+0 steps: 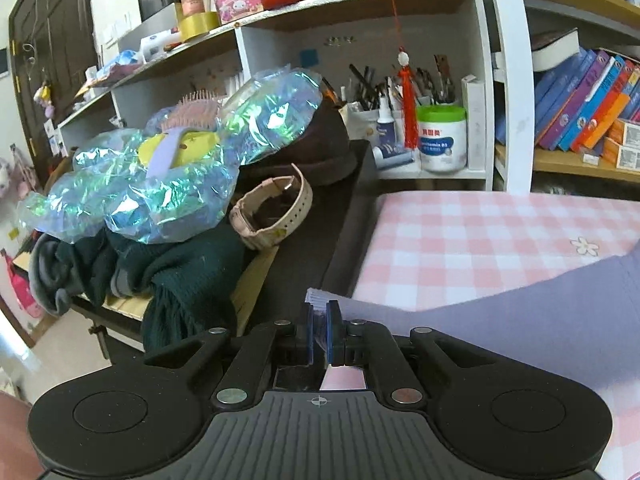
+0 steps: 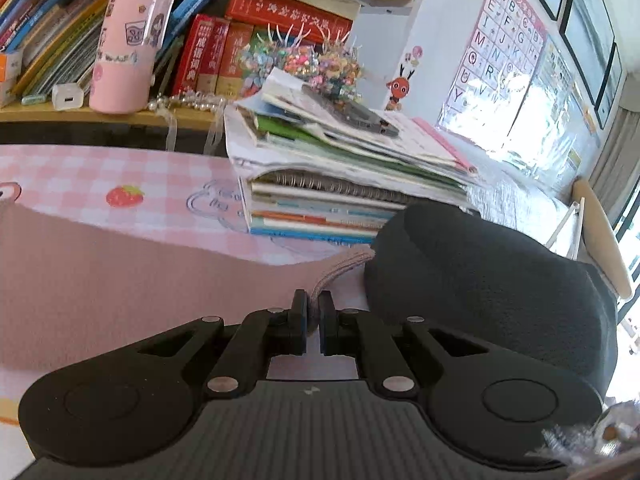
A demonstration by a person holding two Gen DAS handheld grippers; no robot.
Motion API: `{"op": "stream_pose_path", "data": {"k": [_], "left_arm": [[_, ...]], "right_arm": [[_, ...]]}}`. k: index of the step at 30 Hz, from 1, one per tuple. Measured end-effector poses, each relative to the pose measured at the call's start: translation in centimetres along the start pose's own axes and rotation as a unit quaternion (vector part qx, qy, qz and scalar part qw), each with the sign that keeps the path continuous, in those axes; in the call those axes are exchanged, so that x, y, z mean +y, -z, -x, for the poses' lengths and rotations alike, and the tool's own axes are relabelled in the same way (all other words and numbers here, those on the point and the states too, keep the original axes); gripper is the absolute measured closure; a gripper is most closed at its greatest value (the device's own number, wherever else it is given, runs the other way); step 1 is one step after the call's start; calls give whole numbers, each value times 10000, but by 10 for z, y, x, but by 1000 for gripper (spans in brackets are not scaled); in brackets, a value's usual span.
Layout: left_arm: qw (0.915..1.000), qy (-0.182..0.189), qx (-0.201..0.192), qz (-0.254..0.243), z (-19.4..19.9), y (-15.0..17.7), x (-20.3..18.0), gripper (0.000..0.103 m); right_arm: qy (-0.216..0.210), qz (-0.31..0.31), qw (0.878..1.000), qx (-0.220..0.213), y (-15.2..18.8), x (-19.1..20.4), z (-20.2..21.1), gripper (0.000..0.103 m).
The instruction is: Fold clothes
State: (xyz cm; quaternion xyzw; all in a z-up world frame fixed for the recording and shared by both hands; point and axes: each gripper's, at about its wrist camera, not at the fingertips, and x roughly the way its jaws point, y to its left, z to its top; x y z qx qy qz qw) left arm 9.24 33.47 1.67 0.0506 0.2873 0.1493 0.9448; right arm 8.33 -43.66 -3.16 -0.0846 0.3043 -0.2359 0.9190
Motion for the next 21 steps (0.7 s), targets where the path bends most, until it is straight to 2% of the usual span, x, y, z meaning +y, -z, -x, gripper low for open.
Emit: {"op": "stream_pose_path", "data": {"k": [9,11,13,14,16,18,21], "left_arm": [[9999,-50,85,-44,3,10,1,96],[9999,-20,134,-108,5,13,1,92],[9996,-103,-17,-257,14,15,0,89],[9995,-96,-122,-283,21,16,0,86],[9994,65,-311,-161,39,15,1,80],[9983,396,-421,-15,57,15,-5,80],[9919,1232,-296,105,77,18,-30,78]], "right_arm": [[-15,-45,10000,66,5,-4,4,98],[-69,-32,9999,114,6,-5,6,97],[-147,-25,9998,139,7,-7,11,93],[-225,-44,9997,114,8,-9,17,84],[-380,-54,9993,29,8,-11,31,72],[-607,-57,9981,-39,8,-11,46,69],[-1233,-67,9923,-35,8,-2,70,65]]}}
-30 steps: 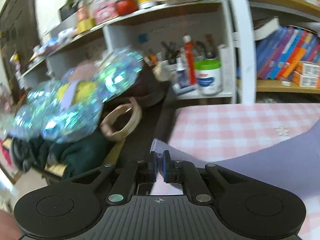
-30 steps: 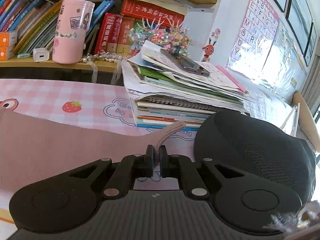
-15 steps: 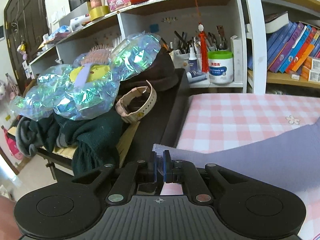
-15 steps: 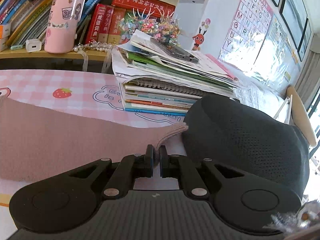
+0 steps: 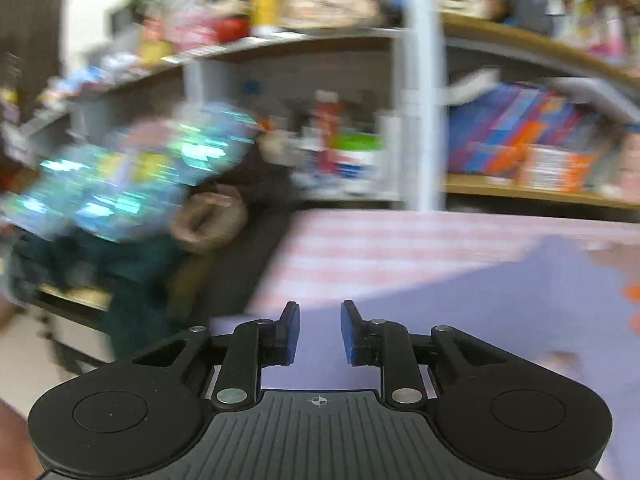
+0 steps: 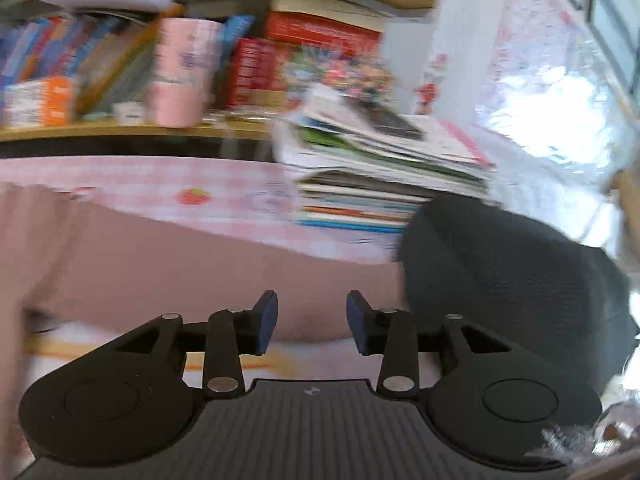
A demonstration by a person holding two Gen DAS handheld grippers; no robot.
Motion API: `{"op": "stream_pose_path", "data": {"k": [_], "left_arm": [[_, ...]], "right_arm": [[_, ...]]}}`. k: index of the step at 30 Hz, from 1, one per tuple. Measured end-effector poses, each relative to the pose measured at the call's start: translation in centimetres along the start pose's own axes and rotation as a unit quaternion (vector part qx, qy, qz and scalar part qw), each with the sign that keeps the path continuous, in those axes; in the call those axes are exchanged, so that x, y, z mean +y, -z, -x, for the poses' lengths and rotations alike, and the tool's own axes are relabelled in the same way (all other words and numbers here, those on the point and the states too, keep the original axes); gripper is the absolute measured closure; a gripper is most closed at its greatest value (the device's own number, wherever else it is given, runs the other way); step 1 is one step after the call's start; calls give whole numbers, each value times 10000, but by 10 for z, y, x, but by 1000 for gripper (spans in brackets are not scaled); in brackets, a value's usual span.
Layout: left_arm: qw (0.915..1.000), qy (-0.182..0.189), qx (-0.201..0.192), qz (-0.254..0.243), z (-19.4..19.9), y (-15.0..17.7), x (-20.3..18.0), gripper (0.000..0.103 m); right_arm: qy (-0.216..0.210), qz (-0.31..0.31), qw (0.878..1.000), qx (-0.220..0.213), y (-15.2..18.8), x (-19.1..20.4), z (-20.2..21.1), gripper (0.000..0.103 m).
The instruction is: Fold clothes
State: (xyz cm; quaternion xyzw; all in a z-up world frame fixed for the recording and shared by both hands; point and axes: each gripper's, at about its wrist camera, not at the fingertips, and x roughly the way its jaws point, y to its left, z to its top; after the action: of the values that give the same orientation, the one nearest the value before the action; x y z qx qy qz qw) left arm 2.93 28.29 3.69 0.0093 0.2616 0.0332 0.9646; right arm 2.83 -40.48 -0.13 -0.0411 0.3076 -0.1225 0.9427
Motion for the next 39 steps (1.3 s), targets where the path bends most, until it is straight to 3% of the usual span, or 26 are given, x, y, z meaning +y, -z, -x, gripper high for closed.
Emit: {"op": "stream_pose_path", "data": {"k": [2,4,6,9,11,17,20,21,22,23,26,31,33,35,38,39], "left_arm": [[9979,623,153,-71,3,5,-30,71],[9935,1085,284,-190,3,10,-59,51],[9876,1486,409,-316,2,16,-87,44],[9812,1787,546,-485,-3,24,-119,43],[9793,1863,630,-470,-10,27,-131,43],[9818,1723,766,-201,-33,29,-139,46],[9818,1709,798,-205,-41,30,-142,67],[9818,1706,801,-228,-44,29,-143,84],[9818,1703,804,-251,-46,29,-144,96],[9808,1754,820,-230,-49,28,-143,97],[9818,1671,807,-407,-61,20,-148,98],[9863,1465,702,-270,-76,15,-149,95],[9871,1408,662,-364,-68,19,-149,89],[9873,1372,633,-491,-53,26,-147,81],[9844,1594,673,-331,-27,40,-142,76],[9834,1669,655,-270,-17,46,-141,69]], "right_arm": [[-542,1,9985,16,1,12,14,63],[-1157,31,9932,81,3,29,24,62],[-1763,64,9842,170,6,46,34,62],[-2368,78,9709,343,10,68,42,62],[-2529,57,9665,432,11,78,42,62],[-2504,-84,9657,681,16,93,32,66],[-2468,-63,9659,783,17,98,24,75],[-2457,-63,9662,771,17,100,22,78],[-2446,-64,9666,759,16,103,20,88],[-2435,-64,9670,748,16,105,18,93],[-2337,-97,9700,658,11,113,9,94],[-2236,-637,9711,537,4,115,-10,93],[-2233,-457,9724,501,8,115,-2,89],[-2287,-192,9723,444,16,113,12,78],[-2339,-8,9715,383,33,105,33,78],[-2381,-53,9705,376,39,101,41,78]]}}
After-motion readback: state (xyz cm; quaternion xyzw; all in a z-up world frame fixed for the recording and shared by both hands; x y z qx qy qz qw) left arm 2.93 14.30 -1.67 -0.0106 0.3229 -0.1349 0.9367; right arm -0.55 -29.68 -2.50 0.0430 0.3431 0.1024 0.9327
